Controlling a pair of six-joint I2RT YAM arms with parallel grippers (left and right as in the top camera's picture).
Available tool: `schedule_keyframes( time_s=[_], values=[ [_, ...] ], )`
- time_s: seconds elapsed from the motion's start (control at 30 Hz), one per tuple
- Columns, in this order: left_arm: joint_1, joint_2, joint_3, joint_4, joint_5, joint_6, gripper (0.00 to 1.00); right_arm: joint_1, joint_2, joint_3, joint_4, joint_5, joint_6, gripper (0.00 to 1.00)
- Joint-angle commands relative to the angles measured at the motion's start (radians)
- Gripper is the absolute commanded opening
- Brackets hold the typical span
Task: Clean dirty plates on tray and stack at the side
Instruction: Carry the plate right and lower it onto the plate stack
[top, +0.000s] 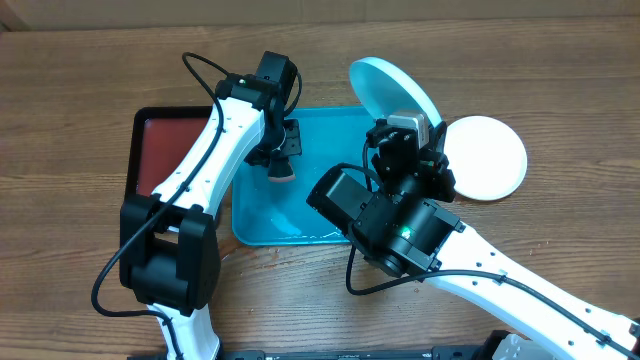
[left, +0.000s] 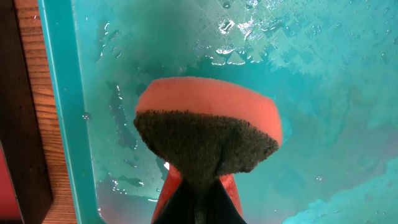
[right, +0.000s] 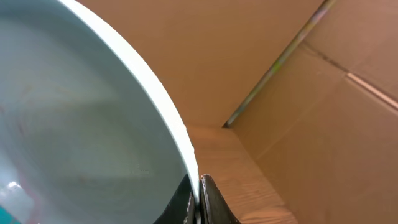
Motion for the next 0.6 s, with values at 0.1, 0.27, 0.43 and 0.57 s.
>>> schedule_keyframes(
  time_s=[0.1,0.27,0.43,0.57],
  values=[
    [0.004,-0.002,0.001,0.003,0.011,0.015,0.04,-0.046,-0.022,0.003,0.006,-0.182,0.024,0.04],
    [0.004,-0.002,0.001,0.003,0.011,0.015,0.04,-0.090,-0.022,0.003,0.005,-0.343,0.027,0.04],
    [0.004,-0.002,0.001,0.003,0.011,0.015,0.04,-0.147,-0.021,0.003,0.006,-0.542,0.027,0.04],
    [0.004,-0.002,0.001,0.003,0.011,0.015,0.04,-0.195,-0.014,0.003,0.006,-0.651,0.027,0.04]
  ],
)
